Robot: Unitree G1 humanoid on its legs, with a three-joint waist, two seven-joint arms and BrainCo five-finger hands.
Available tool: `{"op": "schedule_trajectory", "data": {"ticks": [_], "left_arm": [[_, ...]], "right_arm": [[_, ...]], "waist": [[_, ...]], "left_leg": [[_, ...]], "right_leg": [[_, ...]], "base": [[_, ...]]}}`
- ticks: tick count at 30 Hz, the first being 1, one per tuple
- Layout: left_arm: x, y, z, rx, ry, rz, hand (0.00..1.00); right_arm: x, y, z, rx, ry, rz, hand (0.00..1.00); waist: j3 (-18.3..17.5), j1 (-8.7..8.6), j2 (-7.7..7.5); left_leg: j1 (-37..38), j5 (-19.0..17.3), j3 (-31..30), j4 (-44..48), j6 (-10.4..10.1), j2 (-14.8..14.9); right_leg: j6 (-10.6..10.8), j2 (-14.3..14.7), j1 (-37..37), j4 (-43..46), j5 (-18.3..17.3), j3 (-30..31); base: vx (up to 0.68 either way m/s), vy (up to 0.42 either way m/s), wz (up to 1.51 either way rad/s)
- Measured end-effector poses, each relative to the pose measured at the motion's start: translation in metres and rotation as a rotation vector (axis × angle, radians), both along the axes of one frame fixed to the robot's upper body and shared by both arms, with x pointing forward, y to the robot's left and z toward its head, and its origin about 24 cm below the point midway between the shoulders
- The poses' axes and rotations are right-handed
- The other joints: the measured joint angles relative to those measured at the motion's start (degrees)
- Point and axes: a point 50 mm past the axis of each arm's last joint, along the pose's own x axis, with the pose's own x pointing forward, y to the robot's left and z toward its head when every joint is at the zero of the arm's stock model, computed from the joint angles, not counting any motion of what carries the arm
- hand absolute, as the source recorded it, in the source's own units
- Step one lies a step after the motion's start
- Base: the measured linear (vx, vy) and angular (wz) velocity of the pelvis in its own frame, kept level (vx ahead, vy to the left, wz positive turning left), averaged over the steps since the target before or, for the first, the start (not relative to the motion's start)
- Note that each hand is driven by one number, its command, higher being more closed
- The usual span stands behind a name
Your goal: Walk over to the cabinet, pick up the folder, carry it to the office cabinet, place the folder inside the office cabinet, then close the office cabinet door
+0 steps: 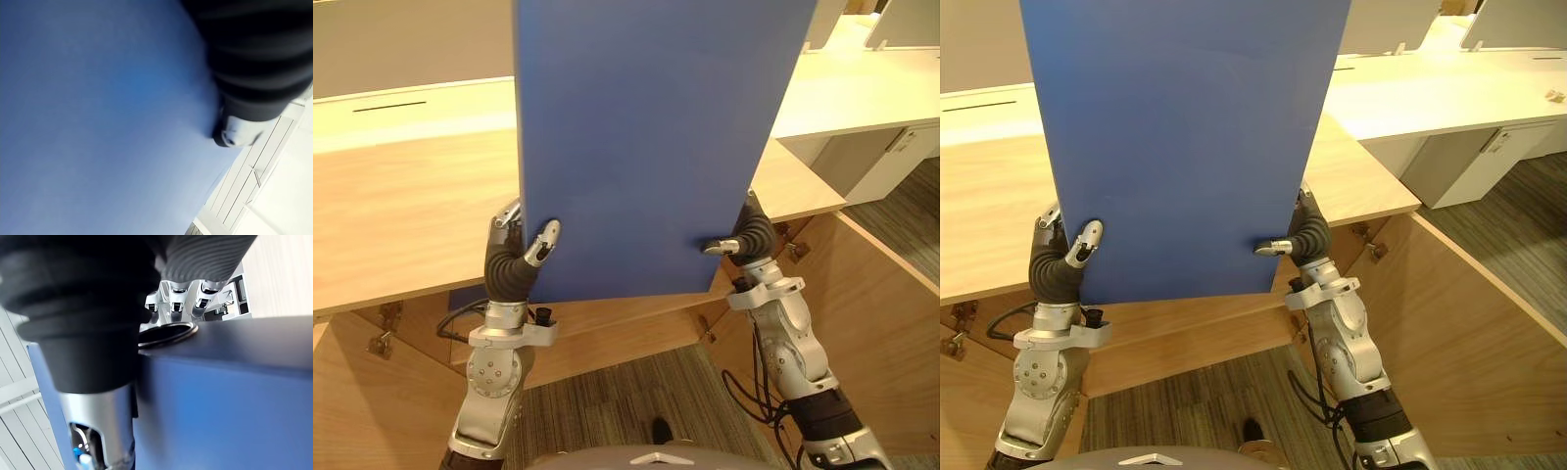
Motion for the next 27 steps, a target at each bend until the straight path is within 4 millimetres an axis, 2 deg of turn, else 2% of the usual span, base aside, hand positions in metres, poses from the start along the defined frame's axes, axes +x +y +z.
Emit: {"op": "schedule_trajectory", "data": {"ticks": [6, 7, 16, 21, 23, 27], "left_arm": [[0.002, 0.001, -0.006, 0.021, 0.034, -0.028, 1.00], [0.002, 0.002, -0.009, 0.023, 0.047, -0.030, 1.00], [0.001, 0.000, -0.012, 0.025, 0.070, -0.069, 1.00], [0.001, -0.001, -0.013, 0.026, 0.074, -0.073, 1.00], [0.000, -0.001, -0.013, 0.007, 0.075, -0.082, 1.00], [-0.001, -0.001, -0.012, 0.001, 0.061, -0.082, 1.00]], "right_arm": [[0.007, 0.003, -0.004, -0.109, 0.043, 0.064, 0.00], [0.011, 0.004, -0.004, -0.142, 0.049, 0.076, 1.00], [0.020, 0.000, 0.010, -0.279, 0.017, 0.092, 1.00], [0.019, 0.002, 0.015, -0.262, -0.006, 0.089, 1.00], [0.016, 0.004, 0.023, -0.232, -0.053, 0.072, 1.00], [0.011, 0.009, 0.024, -0.150, -0.081, 0.047, 1.00]], "waist": [[-1.23, 0.28, -0.76], [-1.46, 0.30, -1.08], [-1.69, 0.45, -1.40], [-1.74, -0.01, -1.38], [-1.81, -0.01, -1.36], [-2.42, -0.20, -1.39]], "left_leg": [[-0.24, 0.74, -1.41, -0.46, 0.32, -0.56], [-0.18, 1.22, -1.44, -1.15, 0.42, -0.84], [-1.13, 2.58, -1.73, -2.82, 0.13, -1.26], [-1.29, 3.67, -2.86, -4.14, -0.30, -1.20], [-1.53, 3.89, -3.28, -4.20, -0.48, -1.07], [-1.81, 4.54, -4.32, -4.80, -0.39, -1.05]], "right_leg": [[-0.10, -0.66, 0.36, -0.11, 0.41, -2.55], [-0.10, -0.81, 0.19, -0.11, 0.41, -2.62], [-0.05, -1.04, -1.10, -0.31, 0.37, -2.75], [-0.02, -1.02, -1.09, -0.77, 0.35, -3.72], [-0.02, -0.99, -1.10, -0.84, 0.35, -4.15], [-0.03, -1.02, -1.14, -0.84, 0.35, -4.81]], "base": [[-0.03, -0.022, 0.13], [-0.05, -0.044, 0.05], [-0.04, -0.045, 0.00], [-0.02, -0.048, 0.11], [-0.03, -0.051, 0.10], [-0.03, -0.041, 0.14]]}}
